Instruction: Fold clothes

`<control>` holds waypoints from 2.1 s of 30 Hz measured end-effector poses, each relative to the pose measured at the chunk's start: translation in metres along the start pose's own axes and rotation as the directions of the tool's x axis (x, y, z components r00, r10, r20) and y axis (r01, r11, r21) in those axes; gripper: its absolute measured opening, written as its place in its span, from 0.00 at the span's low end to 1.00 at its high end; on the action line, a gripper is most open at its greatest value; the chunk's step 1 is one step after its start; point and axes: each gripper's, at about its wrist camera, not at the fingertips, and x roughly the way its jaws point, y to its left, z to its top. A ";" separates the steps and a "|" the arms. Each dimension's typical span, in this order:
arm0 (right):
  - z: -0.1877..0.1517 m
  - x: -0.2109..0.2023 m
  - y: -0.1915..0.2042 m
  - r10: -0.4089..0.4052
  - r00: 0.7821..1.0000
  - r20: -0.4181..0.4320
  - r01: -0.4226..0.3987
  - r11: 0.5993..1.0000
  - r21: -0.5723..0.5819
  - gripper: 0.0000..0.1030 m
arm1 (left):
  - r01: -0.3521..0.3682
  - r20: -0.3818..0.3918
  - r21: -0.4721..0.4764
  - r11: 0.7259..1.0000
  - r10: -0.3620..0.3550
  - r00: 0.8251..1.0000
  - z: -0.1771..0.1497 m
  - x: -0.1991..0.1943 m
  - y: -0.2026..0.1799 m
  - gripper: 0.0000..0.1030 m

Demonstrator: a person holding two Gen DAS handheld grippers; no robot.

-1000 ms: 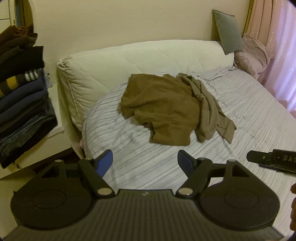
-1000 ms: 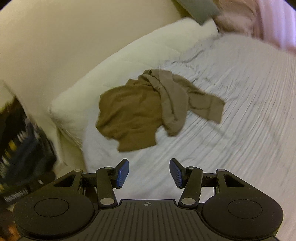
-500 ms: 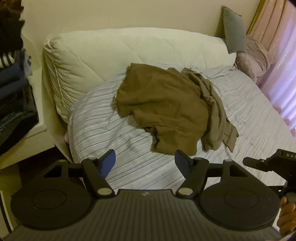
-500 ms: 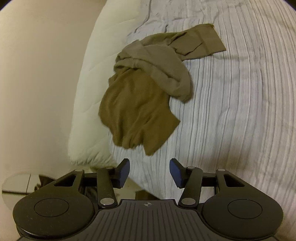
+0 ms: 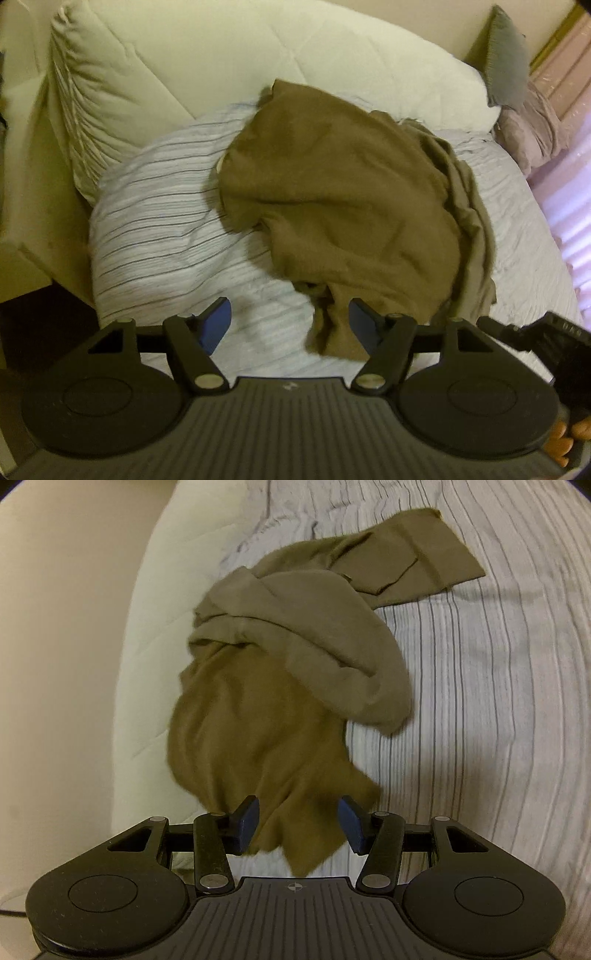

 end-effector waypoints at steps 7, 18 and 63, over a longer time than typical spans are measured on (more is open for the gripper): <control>0.022 0.052 -0.021 -0.011 1.000 0.011 0.010 0.999 0.050 0.51 | 0.016 -0.026 -0.091 0.996 -0.019 0.999 0.018 0.058 0.013 0.65; 0.030 0.062 -0.028 0.074 0.996 0.049 -0.076 0.997 0.027 0.10 | 0.178 -0.001 -0.260 0.949 -0.184 0.983 0.019 0.103 0.030 0.10; -0.287 -0.600 -0.211 -0.006 0.739 0.674 0.155 0.975 -0.161 0.64 | 0.835 -0.452 0.514 0.199 -0.764 0.460 -0.349 -0.326 -0.395 0.16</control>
